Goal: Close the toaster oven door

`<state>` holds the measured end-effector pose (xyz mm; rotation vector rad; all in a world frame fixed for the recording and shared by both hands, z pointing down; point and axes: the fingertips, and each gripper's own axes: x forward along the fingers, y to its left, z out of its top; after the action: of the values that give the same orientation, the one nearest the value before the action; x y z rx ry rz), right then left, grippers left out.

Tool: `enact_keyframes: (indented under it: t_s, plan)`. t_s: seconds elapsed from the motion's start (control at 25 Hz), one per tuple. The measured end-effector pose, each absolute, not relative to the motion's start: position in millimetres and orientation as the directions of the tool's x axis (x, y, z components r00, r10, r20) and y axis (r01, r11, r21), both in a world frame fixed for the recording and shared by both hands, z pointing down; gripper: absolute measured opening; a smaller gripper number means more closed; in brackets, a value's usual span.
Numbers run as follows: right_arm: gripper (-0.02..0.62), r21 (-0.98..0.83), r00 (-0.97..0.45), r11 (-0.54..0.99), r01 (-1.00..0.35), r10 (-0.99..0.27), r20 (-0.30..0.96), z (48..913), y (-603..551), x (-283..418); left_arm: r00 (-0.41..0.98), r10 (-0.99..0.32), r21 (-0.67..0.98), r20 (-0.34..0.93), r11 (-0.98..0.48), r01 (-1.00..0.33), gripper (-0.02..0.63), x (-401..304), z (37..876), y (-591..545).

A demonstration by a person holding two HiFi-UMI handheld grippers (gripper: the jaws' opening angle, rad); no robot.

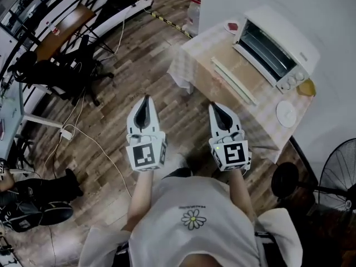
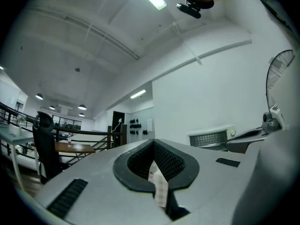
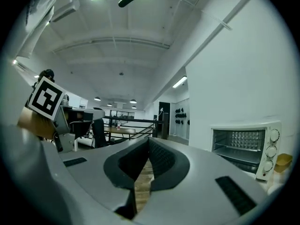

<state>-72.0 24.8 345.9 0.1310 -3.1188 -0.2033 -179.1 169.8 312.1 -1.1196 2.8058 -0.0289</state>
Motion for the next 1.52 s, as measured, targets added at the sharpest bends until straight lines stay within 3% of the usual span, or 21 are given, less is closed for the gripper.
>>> enact_keyframes:
  t_s: [0.28, 0.8, 1.08, 1.52]
  plan:
    - [0.011, 0.130, -0.988, 0.984, -0.122, -0.133, 0.078, 363.4, 17.8, -111.3, -0.711, -0.700, 0.014, -0.060, 0.712, -0.702, 0.015, -236.5, 334.6, 166.2]
    - [0.011, 0.080, -0.987, 0.988, -0.132, -0.138, 0.077, 363.8, 19.3, -136.8, -0.677, -0.733, 0.010, -0.062, 0.678, -0.735, 0.015, -232.9, 345.7, 163.4]
    - [0.011, 0.114, -0.985, 0.983, -0.142, -0.152, 0.077, 363.5, 13.2, -124.3, -0.649, -0.758, 0.028, -0.063, 0.649, -0.761, 0.015, -221.7, 348.0, 145.3]
    - [0.011, 0.093, -0.941, 0.940, -0.329, -0.335, 0.050, 364.3, -83.5, -65.0, -0.492, -0.868, -0.003, -0.067, 0.493, -0.870, 0.015, -182.1, 344.4, 22.3]
